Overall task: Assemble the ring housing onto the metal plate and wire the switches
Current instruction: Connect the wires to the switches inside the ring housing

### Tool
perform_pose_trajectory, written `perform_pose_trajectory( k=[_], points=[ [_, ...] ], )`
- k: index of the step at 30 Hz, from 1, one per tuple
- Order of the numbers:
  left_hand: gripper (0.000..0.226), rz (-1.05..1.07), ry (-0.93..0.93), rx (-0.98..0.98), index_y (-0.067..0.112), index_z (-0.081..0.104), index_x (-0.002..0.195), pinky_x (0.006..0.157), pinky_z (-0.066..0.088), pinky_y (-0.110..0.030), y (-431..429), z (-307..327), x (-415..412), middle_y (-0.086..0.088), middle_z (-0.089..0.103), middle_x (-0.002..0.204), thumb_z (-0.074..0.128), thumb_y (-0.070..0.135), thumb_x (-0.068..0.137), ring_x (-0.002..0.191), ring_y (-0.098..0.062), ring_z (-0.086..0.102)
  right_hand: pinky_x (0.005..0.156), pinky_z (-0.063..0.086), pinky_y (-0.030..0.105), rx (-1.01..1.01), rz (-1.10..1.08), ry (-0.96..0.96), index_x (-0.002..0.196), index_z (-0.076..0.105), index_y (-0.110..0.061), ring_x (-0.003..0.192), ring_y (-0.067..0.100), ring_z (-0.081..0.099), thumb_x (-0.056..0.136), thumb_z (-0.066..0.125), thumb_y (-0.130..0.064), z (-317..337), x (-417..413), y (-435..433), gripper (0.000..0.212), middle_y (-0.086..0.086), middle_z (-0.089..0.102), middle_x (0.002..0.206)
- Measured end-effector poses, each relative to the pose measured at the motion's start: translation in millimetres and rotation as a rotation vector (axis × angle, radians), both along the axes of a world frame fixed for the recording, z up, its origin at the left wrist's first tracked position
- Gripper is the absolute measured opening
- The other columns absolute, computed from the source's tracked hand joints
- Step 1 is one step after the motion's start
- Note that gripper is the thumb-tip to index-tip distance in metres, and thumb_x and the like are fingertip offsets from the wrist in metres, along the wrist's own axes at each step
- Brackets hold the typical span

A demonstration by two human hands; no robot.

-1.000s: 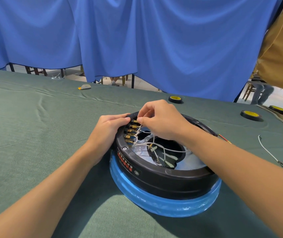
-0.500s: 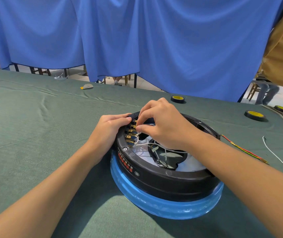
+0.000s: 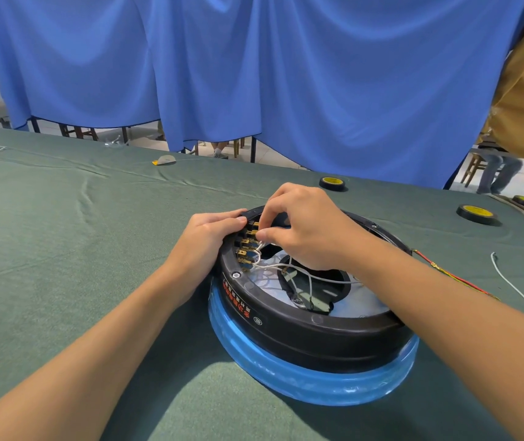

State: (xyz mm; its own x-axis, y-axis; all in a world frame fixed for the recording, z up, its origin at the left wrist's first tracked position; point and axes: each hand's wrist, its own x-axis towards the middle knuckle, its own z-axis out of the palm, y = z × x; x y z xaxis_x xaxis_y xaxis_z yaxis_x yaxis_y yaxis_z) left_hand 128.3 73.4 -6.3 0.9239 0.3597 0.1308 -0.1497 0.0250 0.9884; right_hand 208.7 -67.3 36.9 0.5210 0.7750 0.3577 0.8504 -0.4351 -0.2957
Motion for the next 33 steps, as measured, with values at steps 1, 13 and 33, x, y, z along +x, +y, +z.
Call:
perform_pose_trajectory(
  k=[1,13,33],
  points=[
    [0.029,0.006,0.006,0.004,0.02,0.076,0.089,0.078,0.057,-0.03,0,0,0,-0.016,0.076,0.093,0.052,0.006,0.095,0.081,-0.022,0.071,0.089,0.047,0.034,-0.002,0.008,0.007,0.087,0.073,-0.022,0.093,0.014,0.051,0.087,0.07,-0.03,1,1,0,0.009,-0.001,0.057,0.102],
    [0.023,0.036,0.035,0.014,0.02,0.072,0.096,0.074,0.057,-0.026,-1,1,1,-0.009,0.077,0.087,0.053,0.008,0.095,0.077,-0.017,0.072,0.089,0.051,0.038,-0.013,0.063,0.078,0.079,0.071,-0.027,0.089,0.011,0.056,0.083,0.075,-0.028,5,9,-2,0.005,-0.005,0.058,0.098],
    [0.031,0.047,0.071,0.123,0.007,0.065,0.125,0.104,0.047,-0.046,4,-2,6,-0.018,0.071,0.111,0.049,0.009,0.099,0.108,-0.031,0.067,0.079,0.031,0.025,-0.021,0.01,-0.069,0.075,0.061,-0.024,0.098,0.015,0.043,0.09,0.066,-0.026,-1,-7,9,0.016,0.0,0.057,0.104]
  ],
)
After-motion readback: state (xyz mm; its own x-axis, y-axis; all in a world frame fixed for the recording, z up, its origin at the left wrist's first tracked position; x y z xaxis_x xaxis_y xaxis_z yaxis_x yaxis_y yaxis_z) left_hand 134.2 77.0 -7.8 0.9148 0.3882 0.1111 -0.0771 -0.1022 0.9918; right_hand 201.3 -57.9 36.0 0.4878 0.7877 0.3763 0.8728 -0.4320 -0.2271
